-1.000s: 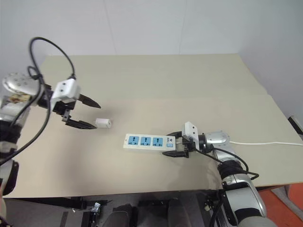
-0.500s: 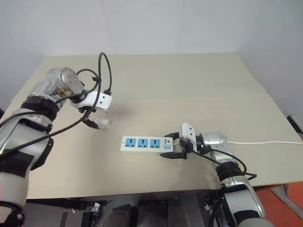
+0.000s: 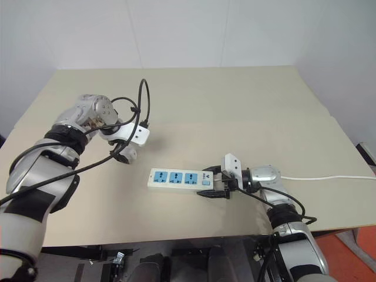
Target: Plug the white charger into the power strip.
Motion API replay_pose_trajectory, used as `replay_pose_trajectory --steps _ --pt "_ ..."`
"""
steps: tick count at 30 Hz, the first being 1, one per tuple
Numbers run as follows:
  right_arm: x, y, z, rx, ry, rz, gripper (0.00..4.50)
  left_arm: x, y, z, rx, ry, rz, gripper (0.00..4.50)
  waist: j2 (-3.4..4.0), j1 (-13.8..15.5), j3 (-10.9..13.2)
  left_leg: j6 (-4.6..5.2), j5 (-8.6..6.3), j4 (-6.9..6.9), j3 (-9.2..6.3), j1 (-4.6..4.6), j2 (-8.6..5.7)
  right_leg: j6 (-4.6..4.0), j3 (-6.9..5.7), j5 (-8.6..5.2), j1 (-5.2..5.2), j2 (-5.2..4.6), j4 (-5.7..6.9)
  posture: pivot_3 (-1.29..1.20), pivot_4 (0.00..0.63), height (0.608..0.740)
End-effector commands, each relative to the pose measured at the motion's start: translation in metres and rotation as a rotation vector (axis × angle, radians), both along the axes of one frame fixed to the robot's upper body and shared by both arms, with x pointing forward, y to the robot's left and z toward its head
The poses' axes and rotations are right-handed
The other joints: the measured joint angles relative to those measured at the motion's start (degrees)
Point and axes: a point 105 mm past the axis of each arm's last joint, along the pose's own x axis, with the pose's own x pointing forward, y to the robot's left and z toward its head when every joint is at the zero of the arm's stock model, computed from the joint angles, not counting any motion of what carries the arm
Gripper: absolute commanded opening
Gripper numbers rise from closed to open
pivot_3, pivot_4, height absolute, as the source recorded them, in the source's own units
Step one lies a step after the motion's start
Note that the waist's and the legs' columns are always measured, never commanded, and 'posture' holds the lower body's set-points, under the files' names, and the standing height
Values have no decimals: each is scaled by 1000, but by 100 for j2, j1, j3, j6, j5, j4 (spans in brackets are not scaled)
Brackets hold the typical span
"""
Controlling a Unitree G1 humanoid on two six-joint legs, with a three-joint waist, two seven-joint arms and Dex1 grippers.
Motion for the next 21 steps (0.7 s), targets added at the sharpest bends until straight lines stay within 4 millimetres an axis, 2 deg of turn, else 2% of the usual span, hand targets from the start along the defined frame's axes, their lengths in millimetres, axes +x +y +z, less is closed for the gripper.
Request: replay_pose_trajectory --steps 1,12,21 --pt "-5 7 -4 2 15 20 3446 1 2 0 11 -11 14 4500 0 2 0 0 0 0 0 0 0 0 0 0 0 0 0 0 150 740" --pt "-7 7 -5 8 22 7 3446 3 -2 -12 26 8 62 4500 1 9 -1 0 0 0 0 5 0 0 0 0 5 -1 0 0 150 740" --pt "-8 6 -7 13 24 -2 3446 10 -10 -13 42 -24 111 4500 5 43 -6 0 0 2 0 18 -3 2 -1 -1 20 -2 7 0 150 740"
